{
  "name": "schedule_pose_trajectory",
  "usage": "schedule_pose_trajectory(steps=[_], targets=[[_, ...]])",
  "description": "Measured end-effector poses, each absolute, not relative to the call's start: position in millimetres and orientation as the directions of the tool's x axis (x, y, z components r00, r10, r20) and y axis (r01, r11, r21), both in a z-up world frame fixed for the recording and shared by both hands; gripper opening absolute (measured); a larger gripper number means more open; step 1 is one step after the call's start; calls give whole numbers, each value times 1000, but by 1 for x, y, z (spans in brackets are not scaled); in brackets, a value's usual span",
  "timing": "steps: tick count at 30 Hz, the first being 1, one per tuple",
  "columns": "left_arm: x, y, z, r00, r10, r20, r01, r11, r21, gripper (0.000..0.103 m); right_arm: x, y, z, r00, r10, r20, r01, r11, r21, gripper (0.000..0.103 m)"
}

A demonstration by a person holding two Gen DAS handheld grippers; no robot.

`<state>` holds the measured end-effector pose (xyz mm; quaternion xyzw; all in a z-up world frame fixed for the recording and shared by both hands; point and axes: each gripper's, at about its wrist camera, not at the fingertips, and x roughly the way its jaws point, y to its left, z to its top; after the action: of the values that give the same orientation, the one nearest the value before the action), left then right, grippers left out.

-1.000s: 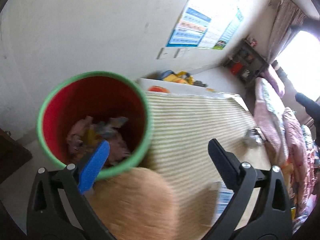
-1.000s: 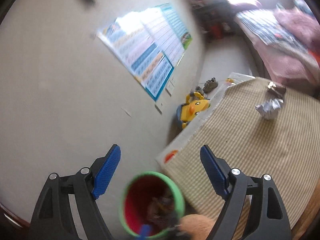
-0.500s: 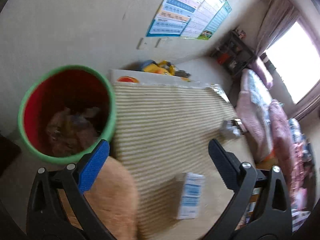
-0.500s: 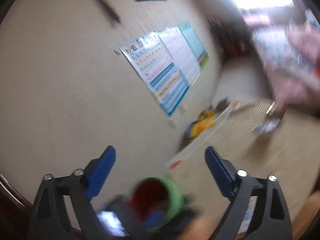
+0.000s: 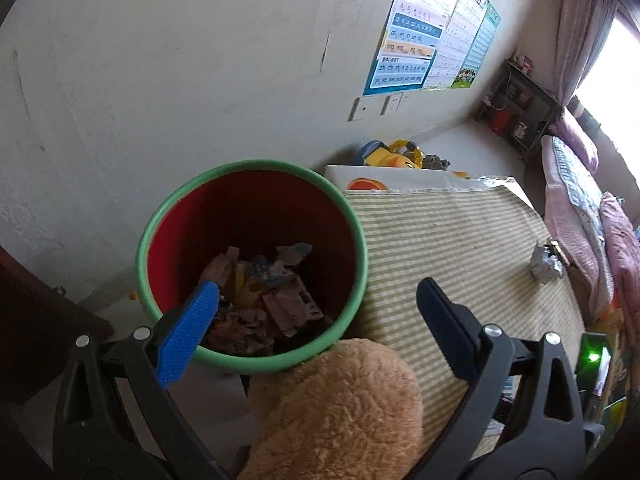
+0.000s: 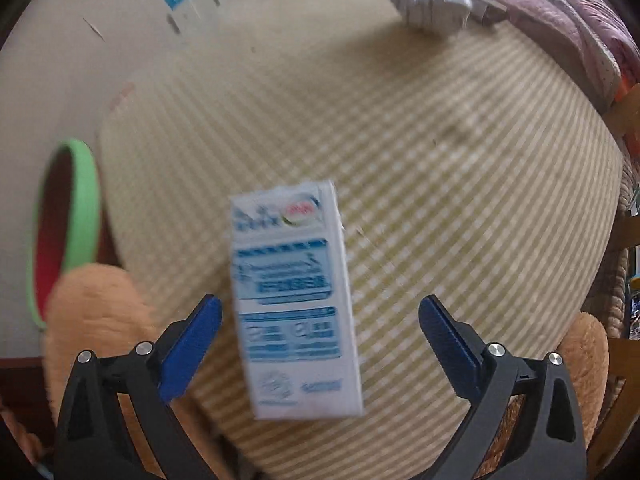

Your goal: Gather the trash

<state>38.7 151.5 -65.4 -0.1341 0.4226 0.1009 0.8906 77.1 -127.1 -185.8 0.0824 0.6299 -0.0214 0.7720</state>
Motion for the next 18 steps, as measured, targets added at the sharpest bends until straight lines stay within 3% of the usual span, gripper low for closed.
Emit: schedule_pose_trajectory(steps=[2, 4, 6, 13, 18], targets=[[39, 149, -67, 620, 72, -782, -282, 950, -136, 97, 76, -128, -197, 175, 81, -981, 137, 985, 105, 87], [39, 144, -68, 623, 78, -778, -261, 959, -113, 97, 73, -127, -193, 205, 86, -975, 120, 986, 112, 73], [39, 141, -68, 629, 90, -772, -246, 965, -88, 97, 67, -124, -186, 221, 122, -968, 105, 983, 148, 50], [39, 145, -62, 645, 121, -755, -226, 973, -37, 97, 67, -91, -125, 364, 239, -900, -42, 970, 241, 50], [36, 174, -65, 623, 175, -762, -297, 955, -23, 97, 98, -41, -91, 378, 364, -851, -171, 931, 322, 50]])
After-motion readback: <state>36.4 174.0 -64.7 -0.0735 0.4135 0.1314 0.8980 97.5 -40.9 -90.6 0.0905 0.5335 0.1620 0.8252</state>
